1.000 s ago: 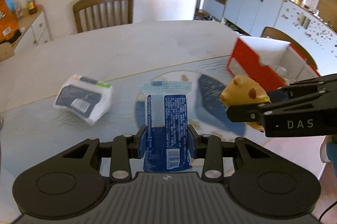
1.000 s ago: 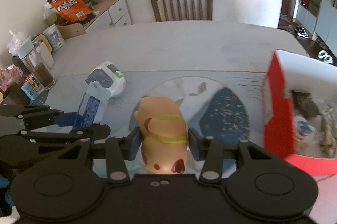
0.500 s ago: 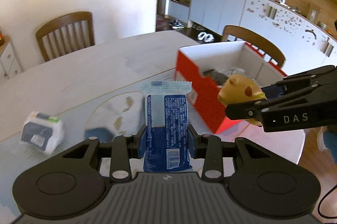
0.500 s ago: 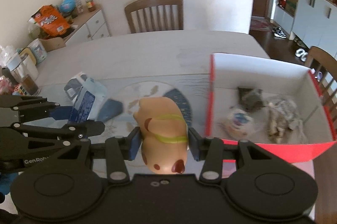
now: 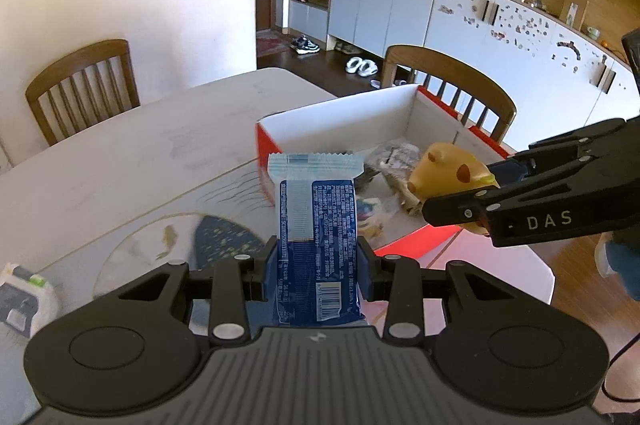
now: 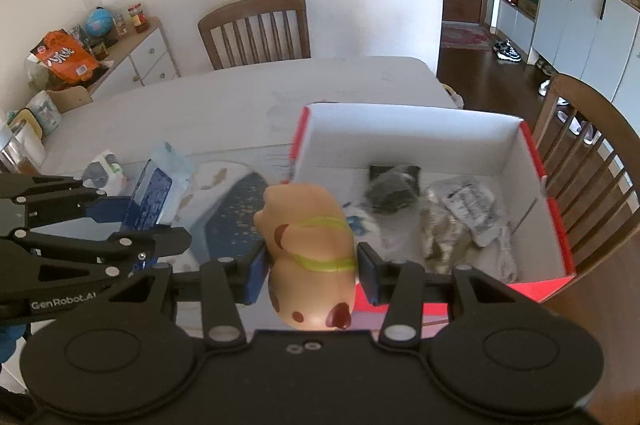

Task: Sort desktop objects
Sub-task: 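Carry the blue snack bar and pig toy over the shoebox with both grippers, then lower the snack bar and pig toy into the shoebox and open both grippers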

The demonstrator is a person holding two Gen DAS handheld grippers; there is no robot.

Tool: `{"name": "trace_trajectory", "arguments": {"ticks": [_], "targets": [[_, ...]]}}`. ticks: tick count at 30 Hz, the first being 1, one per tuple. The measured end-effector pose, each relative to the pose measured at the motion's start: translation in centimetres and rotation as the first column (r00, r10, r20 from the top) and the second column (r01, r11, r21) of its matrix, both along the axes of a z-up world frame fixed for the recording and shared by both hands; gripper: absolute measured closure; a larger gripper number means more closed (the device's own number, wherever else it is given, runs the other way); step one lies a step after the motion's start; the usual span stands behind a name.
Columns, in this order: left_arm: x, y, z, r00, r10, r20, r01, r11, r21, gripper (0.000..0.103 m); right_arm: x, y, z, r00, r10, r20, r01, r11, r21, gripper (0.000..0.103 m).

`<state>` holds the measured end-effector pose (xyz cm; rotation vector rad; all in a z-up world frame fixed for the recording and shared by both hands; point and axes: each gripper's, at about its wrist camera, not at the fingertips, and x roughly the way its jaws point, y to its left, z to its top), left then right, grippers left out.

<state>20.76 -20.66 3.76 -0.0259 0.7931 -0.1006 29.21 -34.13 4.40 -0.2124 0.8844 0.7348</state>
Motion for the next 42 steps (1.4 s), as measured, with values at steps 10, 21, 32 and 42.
{"name": "trace_trajectory", "arguments": {"ticks": [10,21,32,42], "targets": [[4.2,-3.6,-0.2,0.998,-0.036,-0.049,0.036,0.999,0.011,0.067,4.0,-3.2,-0.3,1.0,-0.011,-0.01,0.01,0.999,-0.04,0.057],[9.5,-5.6,-0.9,0.987,-0.08,-0.139,0.083,0.996,0.017,0.067,8.1,-6.1,-1.2,0.998,-0.057,-0.01,0.056,0.996,-0.068,0.057],[15.1,-5.6,-4.4,0.965,-0.07,-0.254,0.086,0.995,0.053,0.067,12.7,-6.2,-4.4,0.996,-0.087,-0.024,0.082,0.985,-0.152,0.057],[17.6,-7.5,-6.3,0.953,-0.107,-0.282,0.136,0.987,0.086,0.067,15.5,-4.5,-7.5,0.995,-0.09,-0.045,0.078,0.974,-0.213,0.057]]}}
